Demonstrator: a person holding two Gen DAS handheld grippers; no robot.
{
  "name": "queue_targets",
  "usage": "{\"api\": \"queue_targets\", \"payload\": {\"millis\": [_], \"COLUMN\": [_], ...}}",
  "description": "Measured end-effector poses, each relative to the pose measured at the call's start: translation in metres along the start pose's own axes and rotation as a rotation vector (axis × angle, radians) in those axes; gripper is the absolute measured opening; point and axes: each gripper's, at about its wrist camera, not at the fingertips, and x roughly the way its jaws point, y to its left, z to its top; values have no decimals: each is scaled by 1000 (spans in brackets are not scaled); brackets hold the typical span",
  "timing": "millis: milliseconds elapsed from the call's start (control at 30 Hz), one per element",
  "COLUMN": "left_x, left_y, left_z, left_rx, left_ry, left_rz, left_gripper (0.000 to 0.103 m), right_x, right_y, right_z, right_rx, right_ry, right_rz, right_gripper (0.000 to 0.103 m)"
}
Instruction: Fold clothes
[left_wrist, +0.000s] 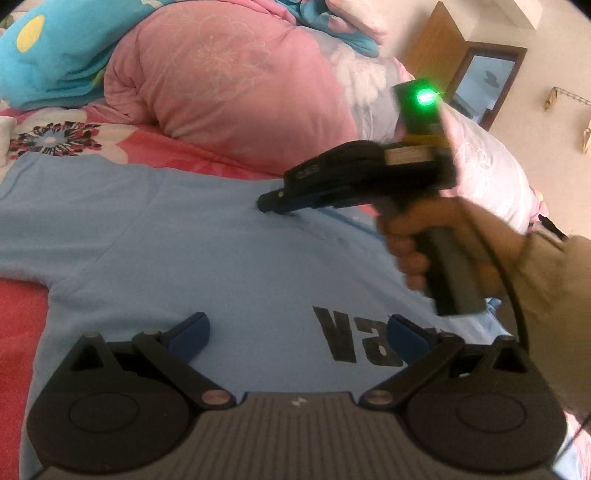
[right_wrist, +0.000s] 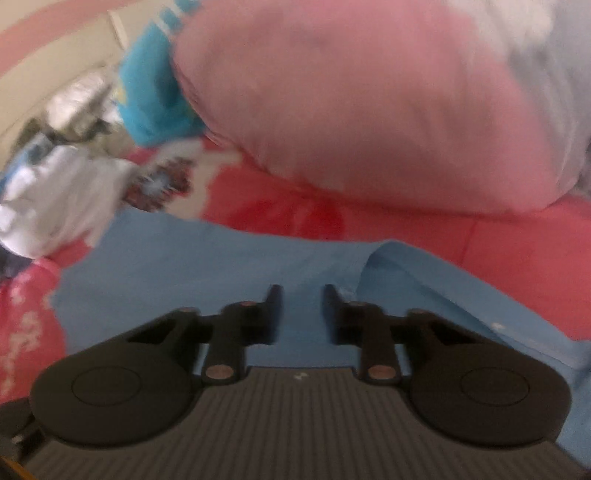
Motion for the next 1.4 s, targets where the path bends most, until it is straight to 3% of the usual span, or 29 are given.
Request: {"api": "queue_targets", "payload": {"millis": [67, 233, 333, 433, 533, 667, 733, 800, 900, 933, 1033, 1133, 1233, 1400], "left_x": [0, 0, 0, 0, 0, -1, -1, -1, -2, -2, -1, -1, -2, -1], "left_y": [1, 1, 3, 3, 3, 5, 7, 8, 9, 10, 9, 9, 8, 8], "left_z": [0, 0, -1, -1, -1, -1, 0, 0, 1, 1, 1, 0, -1, -2], "left_rx": [-4, -4, -6, -2, -6, -17, -24, -29, -36, -37, -32, -30, -31, -27], "left_ry": [0, -1, -2, -3, -3, -4, -4, -4, -4, -4, -5, -7, -11, -19], "left_rz": [-2, -4, -7, -4, -6, -16, -21, -26, -33, -34, -31, -29, -30, -28], "left_gripper": [102, 103, 103, 103, 103, 103, 103, 103, 103, 103, 103, 103, 103, 103], "right_x": [16, 57, 44, 21, 18, 48, 71, 83, 76, 70, 30, -26, -109, -253], "right_y": [-9, -31, -39, -30, -5, 32, 37, 27, 5, 0, -16, -26, -44, -87], "right_z": [5, 16, 20, 18, 16, 16, 15, 19, 32, 35, 31, 17, -11, -85], "right_rx": [27, 94, 126, 116, 30, -99, -100, -41, 32, 32, 93, 135, 239, 418], "right_ry": [13, 46, 20, 0, 61, 176, 219, 201, 106, 86, 54, 4, -69, -224], "right_rz": [-20, -70, -132, -46, 92, 167, 121, 80, -121, -186, -155, -137, -111, -182], "right_gripper": [7, 7, 10, 12, 13, 13, 13, 10, 15, 16, 17, 29, 49, 62]}}
